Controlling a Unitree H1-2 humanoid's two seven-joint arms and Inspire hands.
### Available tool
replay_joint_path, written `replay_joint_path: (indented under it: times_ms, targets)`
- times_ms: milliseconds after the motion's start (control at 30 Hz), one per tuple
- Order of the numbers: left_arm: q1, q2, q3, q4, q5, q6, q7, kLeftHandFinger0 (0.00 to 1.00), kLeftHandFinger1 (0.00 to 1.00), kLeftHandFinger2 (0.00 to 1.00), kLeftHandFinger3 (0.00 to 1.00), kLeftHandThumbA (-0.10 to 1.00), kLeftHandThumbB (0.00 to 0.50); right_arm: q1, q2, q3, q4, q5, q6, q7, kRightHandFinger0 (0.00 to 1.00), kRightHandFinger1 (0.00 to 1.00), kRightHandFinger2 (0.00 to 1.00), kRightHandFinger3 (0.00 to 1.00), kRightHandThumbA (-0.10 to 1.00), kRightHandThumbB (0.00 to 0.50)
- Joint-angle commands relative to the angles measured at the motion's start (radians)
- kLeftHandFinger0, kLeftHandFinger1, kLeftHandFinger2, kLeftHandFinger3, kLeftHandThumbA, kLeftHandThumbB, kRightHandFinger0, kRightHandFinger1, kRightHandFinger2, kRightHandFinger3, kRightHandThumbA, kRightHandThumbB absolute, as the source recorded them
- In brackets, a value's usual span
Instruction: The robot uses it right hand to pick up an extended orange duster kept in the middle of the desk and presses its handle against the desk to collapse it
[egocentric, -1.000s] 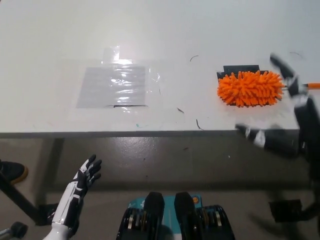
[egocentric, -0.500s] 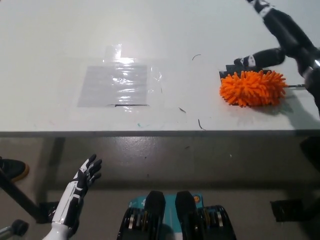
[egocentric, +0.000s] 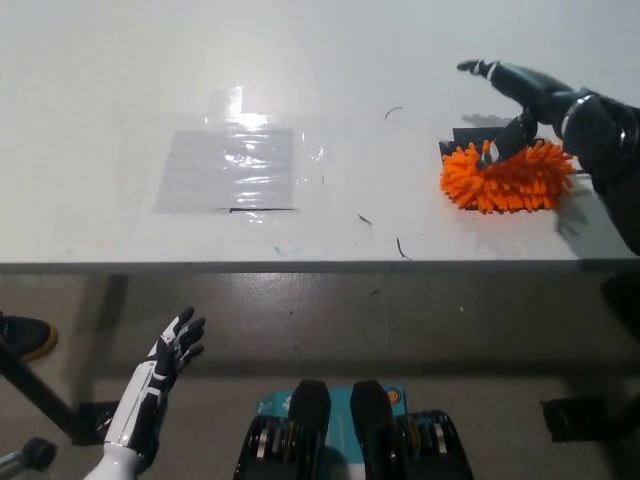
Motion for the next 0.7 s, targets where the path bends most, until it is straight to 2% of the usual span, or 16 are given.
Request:
replay_joint_path:
  times_ms: [0, 100, 200, 400, 533, 567, 667]
  targets:
    - [-0.014, 0.014, -0.001, -0.032, 0.006, -0.019, -0.007, 1.00, 1.00, 1.00, 1.00, 1.00, 0.117, -0.085, 0.009, 0.013, 0.056, -0.028, -0.014, 0.002, 1.00, 1.00, 1.00, 1.00, 1.00, 0.428]
    - [-0.018, 0.016, 0.000, -0.026, 0.010, -0.026, -0.006, 1.00, 1.00, 1.00, 1.00, 1.00, 0.110, -0.091, 0.018, 0.010, 0.121, -0.015, -0.034, 0.006, 1.00, 1.00, 1.00, 1.00, 1.00, 0.436]
    - [-0.018, 0.018, 0.000, -0.023, 0.008, -0.024, -0.008, 1.00, 1.00, 1.00, 1.00, 1.00, 0.123, -0.098, 0.021, 0.005, 0.150, -0.008, -0.028, 0.017, 1.00, 1.00, 1.00, 1.00, 1.00, 0.459]
    - [-0.017, 0.014, 0.000, -0.022, 0.021, -0.023, 0.000, 1.00, 1.00, 1.00, 1.00, 1.00, 0.106, -0.100, 0.029, 0.007, 0.180, -0.012, -0.023, 0.011, 1.00, 1.00, 1.00, 1.00, 1.00, 0.438]
    - [-0.018, 0.015, -0.001, -0.023, 0.021, -0.024, -0.003, 1.00, 1.00, 1.00, 1.00, 1.00, 0.107, -0.107, 0.038, 0.016, 0.227, -0.020, -0.011, 0.007, 1.00, 1.00, 1.00, 1.00, 1.00, 0.441]
    - [-0.020, 0.016, 0.000, -0.021, 0.022, -0.026, -0.003, 1.00, 1.00, 1.00, 1.00, 1.00, 0.112, -0.113, 0.041, 0.020, 0.254, -0.025, -0.009, 0.002, 1.00, 1.00, 1.00, 1.00, 1.00, 0.427]
    - [-0.026, 0.017, 0.002, -0.024, 0.020, -0.021, -0.003, 1.00, 1.00, 1.00, 1.00, 1.00, 0.112, -0.120, 0.039, 0.019, 0.293, -0.023, -0.016, -0.008, 1.00, 1.00, 1.00, 1.00, 1.00, 0.438]
